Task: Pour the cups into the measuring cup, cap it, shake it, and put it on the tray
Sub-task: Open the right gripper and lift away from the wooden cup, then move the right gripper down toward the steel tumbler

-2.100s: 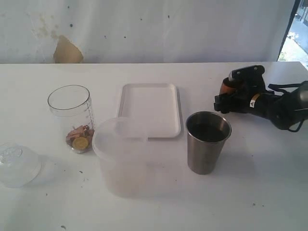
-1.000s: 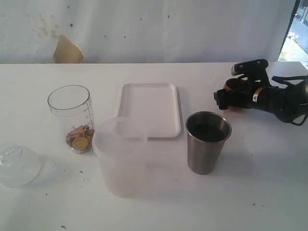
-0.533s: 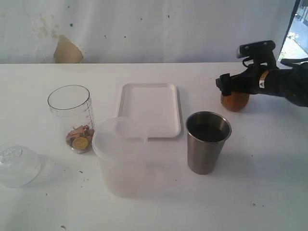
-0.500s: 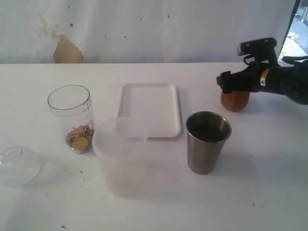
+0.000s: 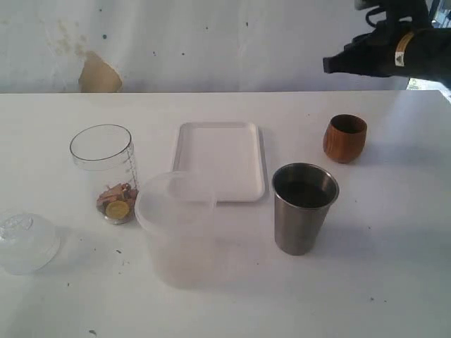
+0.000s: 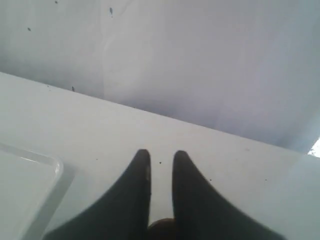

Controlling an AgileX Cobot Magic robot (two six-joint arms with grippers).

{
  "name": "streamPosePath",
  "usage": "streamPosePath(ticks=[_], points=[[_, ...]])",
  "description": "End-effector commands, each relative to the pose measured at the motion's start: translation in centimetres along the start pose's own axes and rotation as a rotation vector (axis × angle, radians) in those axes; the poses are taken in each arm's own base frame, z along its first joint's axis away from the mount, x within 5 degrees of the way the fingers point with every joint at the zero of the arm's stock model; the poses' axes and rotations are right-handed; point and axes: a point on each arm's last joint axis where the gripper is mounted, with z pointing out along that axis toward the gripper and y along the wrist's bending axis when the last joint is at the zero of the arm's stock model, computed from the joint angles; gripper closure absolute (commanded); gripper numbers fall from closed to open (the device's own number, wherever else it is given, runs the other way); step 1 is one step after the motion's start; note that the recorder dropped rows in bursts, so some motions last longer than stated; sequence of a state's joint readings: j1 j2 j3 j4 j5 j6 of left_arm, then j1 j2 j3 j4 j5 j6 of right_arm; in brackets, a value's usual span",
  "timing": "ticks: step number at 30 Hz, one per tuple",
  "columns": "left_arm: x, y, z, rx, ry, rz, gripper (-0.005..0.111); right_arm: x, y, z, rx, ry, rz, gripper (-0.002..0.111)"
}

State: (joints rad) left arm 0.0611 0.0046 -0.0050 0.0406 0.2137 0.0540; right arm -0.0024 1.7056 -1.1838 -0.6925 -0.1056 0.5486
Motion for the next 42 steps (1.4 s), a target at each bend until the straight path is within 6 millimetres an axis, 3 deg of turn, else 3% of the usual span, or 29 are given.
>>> streamPosePath(ticks=[1, 6, 13, 17, 20, 25, 27, 33, 42], points=[[0.0, 0.0, 0.0, 0.005, -0.011, -0.007, 0.106, -2.0, 0.2, -2.8, 0.054, 0.01, -0.001, 0.108], [0.0, 0.0, 0.0, 0.005, -0.011, -0.007, 0.106, -3.9, 0.8, -7.6, 0.084, -0.018, 0.048, 0.108], [0.0, 0.0, 0.0, 0.005, -0.011, -0.007, 0.106, 0.1, 3.1, -11.7, -0.059, -0.087, 0.093, 0.108], [0.0, 0.0, 0.0, 0.005, -0.011, -0.007, 0.106, 0.1, 3.1, -13.6, -0.052, -0.099, 0.177, 0.104], [0.0, 0.0, 0.0, 0.005, -0.011, -0.007, 0.106, -0.5, 3.8, -15.5, -0.075, -0.14, 0.167, 0.082], [0.0, 0.0, 0.0, 0.005, -0.011, -0.007, 0.106, -0.9, 4.6, -17.9, -0.076, -0.134, 0.168, 0.017], [0.0, 0.0, 0.0, 0.005, -0.011, -0.007, 0.106, -0.1, 5.3, -18.2, -0.085, -0.086, 0.149, 0.007], [0.0, 0.0, 0.0, 0.005, -0.011, -0.007, 0.106, 1.6, 9.8, -18.7, -0.305, -0.096, 0.044, 0.01], [0.0, 0.0, 0.0, 0.005, -0.011, -0.007, 0.106, 2.1, 9.5, -19.2, -0.264, -0.056, -0.037, 0.011]])
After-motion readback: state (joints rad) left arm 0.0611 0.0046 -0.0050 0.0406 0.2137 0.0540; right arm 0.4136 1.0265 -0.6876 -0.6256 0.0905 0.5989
